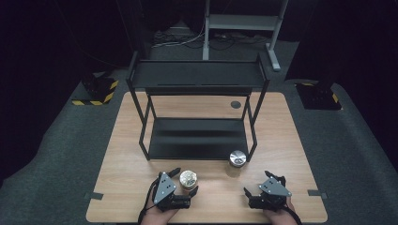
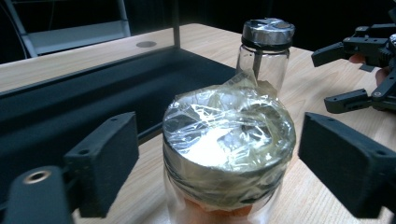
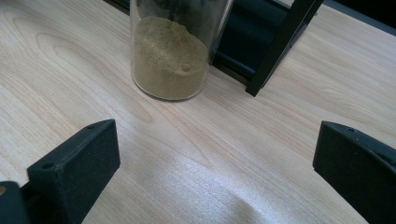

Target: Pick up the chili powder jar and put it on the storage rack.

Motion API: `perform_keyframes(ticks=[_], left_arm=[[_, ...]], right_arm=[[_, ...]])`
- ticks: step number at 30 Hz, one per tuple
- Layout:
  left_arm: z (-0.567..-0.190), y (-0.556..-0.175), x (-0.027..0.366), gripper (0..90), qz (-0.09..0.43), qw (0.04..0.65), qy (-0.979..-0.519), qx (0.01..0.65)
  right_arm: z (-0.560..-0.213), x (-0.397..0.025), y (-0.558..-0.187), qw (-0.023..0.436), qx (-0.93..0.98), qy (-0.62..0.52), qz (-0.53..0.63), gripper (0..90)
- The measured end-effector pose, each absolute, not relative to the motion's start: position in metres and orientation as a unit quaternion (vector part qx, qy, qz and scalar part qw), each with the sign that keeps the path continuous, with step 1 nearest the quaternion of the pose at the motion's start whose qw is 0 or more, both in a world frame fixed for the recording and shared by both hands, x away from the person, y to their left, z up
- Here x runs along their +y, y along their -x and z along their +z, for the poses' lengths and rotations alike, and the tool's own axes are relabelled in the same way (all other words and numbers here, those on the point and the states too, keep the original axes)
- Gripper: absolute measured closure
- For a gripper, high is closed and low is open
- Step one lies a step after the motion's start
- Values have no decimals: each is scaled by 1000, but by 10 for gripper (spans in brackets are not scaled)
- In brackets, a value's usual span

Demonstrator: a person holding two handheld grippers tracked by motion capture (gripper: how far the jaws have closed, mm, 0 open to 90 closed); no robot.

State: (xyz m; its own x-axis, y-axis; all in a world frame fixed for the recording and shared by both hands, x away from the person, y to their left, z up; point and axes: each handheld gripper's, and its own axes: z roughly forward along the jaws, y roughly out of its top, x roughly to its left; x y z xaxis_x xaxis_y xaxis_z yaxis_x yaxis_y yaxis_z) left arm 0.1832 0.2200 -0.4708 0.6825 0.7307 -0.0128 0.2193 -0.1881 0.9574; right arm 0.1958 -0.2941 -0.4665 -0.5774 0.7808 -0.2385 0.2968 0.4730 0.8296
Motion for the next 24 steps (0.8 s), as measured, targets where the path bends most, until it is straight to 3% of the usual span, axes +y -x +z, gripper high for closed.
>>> perform_keyframes(ticks=[8, 24], left_arm=[[-476, -181, 221, 328, 233, 557, -728, 325], [-478, -181, 225, 348, 229, 565, -722, 328]], right_arm=[[-466, -294, -196, 311, 800, -338, 387, 0], [-466, -295, -197, 310, 800, -337, 388, 0]])
